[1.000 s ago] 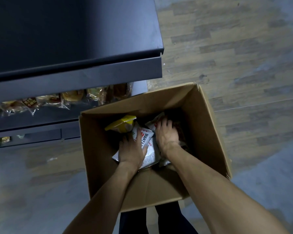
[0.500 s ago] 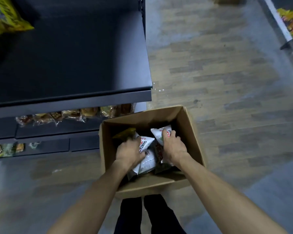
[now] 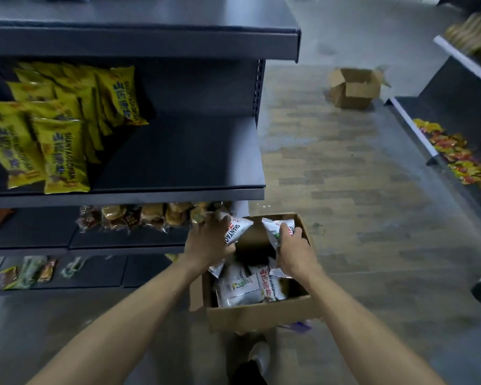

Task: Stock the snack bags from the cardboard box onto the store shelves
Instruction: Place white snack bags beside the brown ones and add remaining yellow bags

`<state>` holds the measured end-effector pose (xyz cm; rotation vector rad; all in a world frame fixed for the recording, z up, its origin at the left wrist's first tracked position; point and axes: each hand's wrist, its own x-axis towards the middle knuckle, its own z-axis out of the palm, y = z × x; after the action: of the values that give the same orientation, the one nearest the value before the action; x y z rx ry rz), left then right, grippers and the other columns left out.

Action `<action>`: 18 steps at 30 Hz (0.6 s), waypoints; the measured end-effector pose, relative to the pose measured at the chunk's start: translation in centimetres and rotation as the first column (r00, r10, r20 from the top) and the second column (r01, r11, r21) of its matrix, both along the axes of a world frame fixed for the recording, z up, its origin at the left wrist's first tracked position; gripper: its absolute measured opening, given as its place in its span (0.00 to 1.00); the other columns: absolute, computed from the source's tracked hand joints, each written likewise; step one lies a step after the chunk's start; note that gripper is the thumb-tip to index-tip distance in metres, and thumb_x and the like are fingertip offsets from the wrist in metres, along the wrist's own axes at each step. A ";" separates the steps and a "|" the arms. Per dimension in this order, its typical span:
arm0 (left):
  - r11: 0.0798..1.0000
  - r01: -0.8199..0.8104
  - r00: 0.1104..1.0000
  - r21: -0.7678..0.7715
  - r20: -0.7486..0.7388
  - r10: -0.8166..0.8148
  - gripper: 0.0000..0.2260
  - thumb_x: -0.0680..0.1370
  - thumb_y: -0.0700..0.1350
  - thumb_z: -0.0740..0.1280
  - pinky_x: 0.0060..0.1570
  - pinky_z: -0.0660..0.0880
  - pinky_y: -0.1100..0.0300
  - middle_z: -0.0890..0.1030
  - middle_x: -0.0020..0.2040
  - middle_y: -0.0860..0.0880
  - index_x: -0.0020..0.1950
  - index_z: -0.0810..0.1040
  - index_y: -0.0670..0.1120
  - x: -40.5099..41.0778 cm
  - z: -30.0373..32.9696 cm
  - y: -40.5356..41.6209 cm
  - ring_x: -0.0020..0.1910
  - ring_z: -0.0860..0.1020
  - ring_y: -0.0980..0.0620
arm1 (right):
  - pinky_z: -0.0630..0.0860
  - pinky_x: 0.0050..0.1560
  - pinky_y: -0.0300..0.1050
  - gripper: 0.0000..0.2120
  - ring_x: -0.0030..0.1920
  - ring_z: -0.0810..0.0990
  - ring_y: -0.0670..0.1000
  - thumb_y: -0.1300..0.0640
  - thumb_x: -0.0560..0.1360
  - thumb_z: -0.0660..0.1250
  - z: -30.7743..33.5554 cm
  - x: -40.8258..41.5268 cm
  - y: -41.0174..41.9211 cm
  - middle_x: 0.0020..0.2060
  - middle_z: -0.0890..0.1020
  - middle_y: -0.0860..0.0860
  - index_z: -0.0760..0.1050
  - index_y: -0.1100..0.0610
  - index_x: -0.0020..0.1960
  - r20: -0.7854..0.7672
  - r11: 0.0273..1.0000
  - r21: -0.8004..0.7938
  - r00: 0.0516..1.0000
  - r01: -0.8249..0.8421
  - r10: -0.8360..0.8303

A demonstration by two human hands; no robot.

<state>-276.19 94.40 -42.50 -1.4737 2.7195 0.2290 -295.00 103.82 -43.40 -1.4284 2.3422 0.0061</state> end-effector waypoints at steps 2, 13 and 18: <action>1.000 0.004 1.000 -0.030 -0.030 -0.005 0.32 0.72 0.59 0.65 0.45 0.76 0.52 0.78 0.57 0.45 0.73 0.62 0.49 1.9 2.1 0.2 0.51 0.80 0.41 | 0.72 0.48 0.52 0.30 0.55 0.75 0.65 0.59 0.75 0.66 2.1 1.6 0.5 0.63 0.67 0.62 0.57 0.57 0.72 -0.030 0.999 -0.033 1.000 0.002 -0.003; 0.945 -0.041 0.981 -0.325 -0.193 -0.024 0.26 0.69 0.61 0.66 0.32 0.70 0.56 0.73 0.48 0.48 0.63 0.71 0.51 15.2 13.7 2.3 0.41 0.78 0.45 | 0.71 0.47 0.54 0.26 0.54 0.75 0.66 0.57 0.77 0.61 15.0 14.0 0.9 0.60 0.69 0.60 0.59 0.50 0.73 -0.075 0.924 -0.380 0.997 -0.047 0.020; 0.837 -0.184 0.939 -0.515 -0.344 -0.005 0.25 0.68 0.62 0.66 0.28 0.69 0.57 0.72 0.46 0.49 0.59 0.68 0.50 20.4 22.8 0.9 0.37 0.76 0.45 | 0.73 0.46 0.53 0.25 0.50 0.75 0.63 0.54 0.77 0.62 23.1 19.6 -1.4 0.56 0.70 0.57 0.60 0.49 0.72 -0.155 0.771 -0.617 0.985 -0.156 0.075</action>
<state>-255.77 95.27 -19.70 -1.8432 3.1626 -0.3671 -275.40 102.44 -20.33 -1.9165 2.4659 -0.7495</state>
